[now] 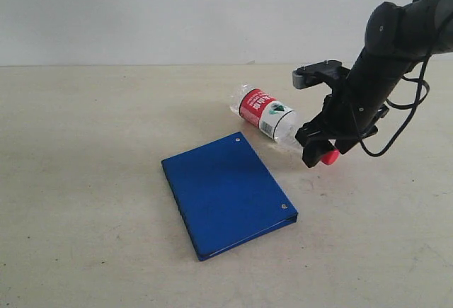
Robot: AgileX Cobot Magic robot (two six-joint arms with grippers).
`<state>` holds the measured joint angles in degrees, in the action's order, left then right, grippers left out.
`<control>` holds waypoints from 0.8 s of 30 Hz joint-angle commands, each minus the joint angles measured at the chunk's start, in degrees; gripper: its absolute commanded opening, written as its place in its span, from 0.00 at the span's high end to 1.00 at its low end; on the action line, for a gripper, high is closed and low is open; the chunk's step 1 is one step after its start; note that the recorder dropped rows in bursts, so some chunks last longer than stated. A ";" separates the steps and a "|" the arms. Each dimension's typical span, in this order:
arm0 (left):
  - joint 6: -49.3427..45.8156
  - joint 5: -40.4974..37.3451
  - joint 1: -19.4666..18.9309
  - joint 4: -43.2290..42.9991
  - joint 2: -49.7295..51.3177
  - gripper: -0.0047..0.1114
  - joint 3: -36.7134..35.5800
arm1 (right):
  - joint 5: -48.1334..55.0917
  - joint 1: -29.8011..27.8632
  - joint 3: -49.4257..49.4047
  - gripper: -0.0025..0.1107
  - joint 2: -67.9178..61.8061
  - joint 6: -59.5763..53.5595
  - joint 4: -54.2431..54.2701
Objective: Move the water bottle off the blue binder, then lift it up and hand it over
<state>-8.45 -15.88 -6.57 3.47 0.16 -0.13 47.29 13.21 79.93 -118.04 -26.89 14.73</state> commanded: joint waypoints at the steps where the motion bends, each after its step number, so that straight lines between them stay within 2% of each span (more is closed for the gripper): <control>1: -0.15 0.43 0.40 0.55 -0.16 0.92 0.13 | -0.32 0.06 -0.14 0.60 0.12 -0.60 -0.02; 4: -0.15 0.43 0.40 0.55 -0.16 0.92 0.13 | -0.32 0.06 -0.14 0.67 0.12 -0.60 -0.02; 8: -0.15 0.43 0.40 0.55 -0.16 0.92 0.13 | -0.21 0.06 -0.14 0.64 0.12 -0.61 -0.02; 11: -0.15 0.43 0.40 0.55 -0.16 0.92 0.13 | 0.00 0.06 -0.14 0.66 0.12 -0.85 -0.02; 13: -0.15 0.43 0.40 0.55 -0.16 0.92 0.13 | 0.07 -0.04 -0.14 0.74 0.22 -0.70 -0.02; 17: -0.15 0.43 0.40 0.55 -0.16 0.92 0.13 | 1.02 -0.04 0.01 0.99 1.96 -0.02 -0.02; 24: -0.15 0.43 0.40 0.55 -0.16 0.92 0.13 | 1.38 -0.04 0.01 0.98 9.69 0.51 -1.73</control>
<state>-8.45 -15.88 -6.57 3.47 0.16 -0.13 48.41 13.21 79.93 -112.00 -26.78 14.10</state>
